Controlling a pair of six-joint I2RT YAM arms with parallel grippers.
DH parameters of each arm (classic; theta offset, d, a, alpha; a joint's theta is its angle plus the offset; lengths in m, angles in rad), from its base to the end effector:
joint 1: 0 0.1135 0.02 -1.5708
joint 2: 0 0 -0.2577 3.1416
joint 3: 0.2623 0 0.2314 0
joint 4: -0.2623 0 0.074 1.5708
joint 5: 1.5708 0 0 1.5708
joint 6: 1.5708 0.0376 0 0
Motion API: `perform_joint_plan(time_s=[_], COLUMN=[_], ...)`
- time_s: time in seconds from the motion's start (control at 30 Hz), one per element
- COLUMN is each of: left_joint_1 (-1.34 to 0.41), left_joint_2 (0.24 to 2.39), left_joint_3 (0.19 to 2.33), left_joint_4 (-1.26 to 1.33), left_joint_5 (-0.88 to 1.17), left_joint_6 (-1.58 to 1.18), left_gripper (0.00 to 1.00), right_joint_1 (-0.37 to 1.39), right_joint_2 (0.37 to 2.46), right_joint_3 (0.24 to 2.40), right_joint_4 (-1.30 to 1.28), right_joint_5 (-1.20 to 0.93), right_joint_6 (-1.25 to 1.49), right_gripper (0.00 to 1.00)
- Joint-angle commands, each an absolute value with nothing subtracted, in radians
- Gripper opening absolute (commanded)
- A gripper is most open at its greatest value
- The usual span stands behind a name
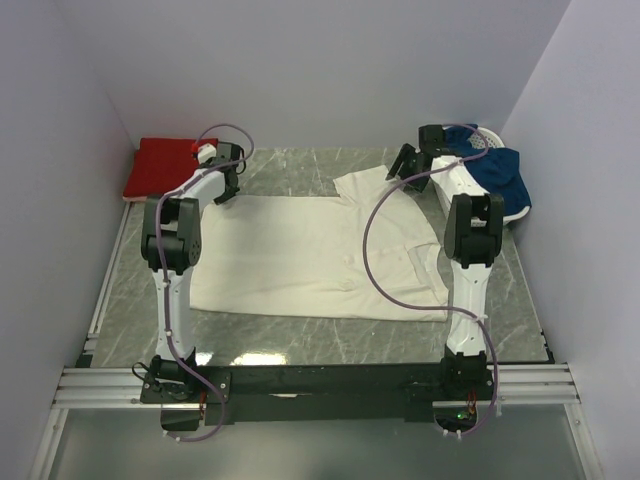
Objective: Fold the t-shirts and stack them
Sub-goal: Fold the tshirt
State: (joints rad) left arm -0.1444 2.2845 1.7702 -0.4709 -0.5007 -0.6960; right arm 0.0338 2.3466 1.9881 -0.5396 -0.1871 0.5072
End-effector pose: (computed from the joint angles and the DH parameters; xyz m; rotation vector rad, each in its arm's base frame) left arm 0.4696 -0.0500 0.1614 -0.8317 2.2592 0.2652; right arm 0.4994 0.0239 0.1885 0.5072 2.4529 0.4602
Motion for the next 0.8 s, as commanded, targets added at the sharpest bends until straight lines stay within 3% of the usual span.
perform_joint_plan(time_s=[0.0, 0.07, 0.37, 0.47, 0.57, 0.67, 0.77], left_joint_1=[-0.144, -0.144, -0.144, -0.144, -0.144, -0.144, -0.144], left_joint_2=[2.263, 2.258, 2.244, 2.241, 2.237, 2.23, 2.226], left_joint_3=[1.724, 1.72, 1.72, 1.724, 1.73, 1.735, 1.744], left_joint_4=[-0.512, -0.508, -0.503, -0.503, -0.502, -0.499, -0.5], left_joint_5=[-0.425, -0.419, -0.416, -0.423, -0.423, -0.423, -0.426], left_joint_6=[-0.696, -0.695, -0.693, -0.692, -0.693, -0.695, -0.693], left_gripper=[0.0, 0.0, 0.0, 0.01, 0.0, 0.0, 0.01], right_joint_1=[0.028, 0.029, 0.034, 0.032, 0.034, 0.034, 0.035], right_joint_2=[2.376, 2.387, 2.379, 2.368, 2.353, 2.341, 2.324], right_joint_3=[2.042, 2.054, 1.996, 1.994, 1.997, 2.0, 1.982], right_joint_4=[-0.548, -0.54, -0.495, -0.488, -0.477, -0.472, -0.46], right_joint_5=[-0.153, -0.163, -0.138, -0.123, -0.12, -0.117, -0.115], right_joint_6=[0.512, 0.523, 0.563, 0.572, 0.574, 0.571, 0.566], right_gripper=[0.71, 0.69, 0.42, 0.31, 0.12, 0.01, 0.0])
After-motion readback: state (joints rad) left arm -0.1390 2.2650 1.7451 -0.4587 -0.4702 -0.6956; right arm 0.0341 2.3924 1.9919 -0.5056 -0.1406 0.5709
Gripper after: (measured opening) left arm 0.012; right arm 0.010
